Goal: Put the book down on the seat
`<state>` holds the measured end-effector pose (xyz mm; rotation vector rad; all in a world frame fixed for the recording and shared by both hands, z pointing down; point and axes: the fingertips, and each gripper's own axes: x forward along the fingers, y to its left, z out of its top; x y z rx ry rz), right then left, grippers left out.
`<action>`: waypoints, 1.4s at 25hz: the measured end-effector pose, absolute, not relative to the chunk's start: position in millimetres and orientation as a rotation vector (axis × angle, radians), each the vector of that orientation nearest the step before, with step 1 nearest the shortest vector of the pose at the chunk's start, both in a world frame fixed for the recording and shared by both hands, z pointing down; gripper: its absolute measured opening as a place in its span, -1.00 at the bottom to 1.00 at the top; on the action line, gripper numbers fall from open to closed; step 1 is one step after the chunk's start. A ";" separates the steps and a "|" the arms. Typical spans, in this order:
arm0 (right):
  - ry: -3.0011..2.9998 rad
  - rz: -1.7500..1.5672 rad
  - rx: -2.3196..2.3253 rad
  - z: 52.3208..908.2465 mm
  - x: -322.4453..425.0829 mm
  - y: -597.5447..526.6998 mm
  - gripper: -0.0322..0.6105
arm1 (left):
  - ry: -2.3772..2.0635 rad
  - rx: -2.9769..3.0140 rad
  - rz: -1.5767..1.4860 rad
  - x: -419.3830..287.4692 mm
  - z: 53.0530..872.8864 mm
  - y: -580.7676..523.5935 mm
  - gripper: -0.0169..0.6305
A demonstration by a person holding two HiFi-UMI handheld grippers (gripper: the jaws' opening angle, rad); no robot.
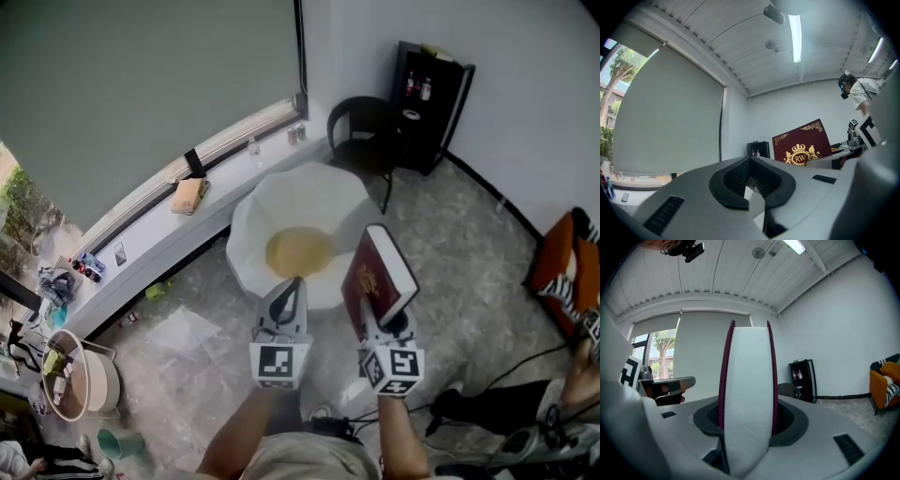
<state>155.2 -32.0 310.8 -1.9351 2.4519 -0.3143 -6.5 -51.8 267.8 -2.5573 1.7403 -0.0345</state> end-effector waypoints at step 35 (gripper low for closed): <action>2.447 -0.467 -2.132 366.9 82.6 -361.6 -0.22 | 1.679 -2.673 -0.067 -84.5 327.5 -404.1 -0.93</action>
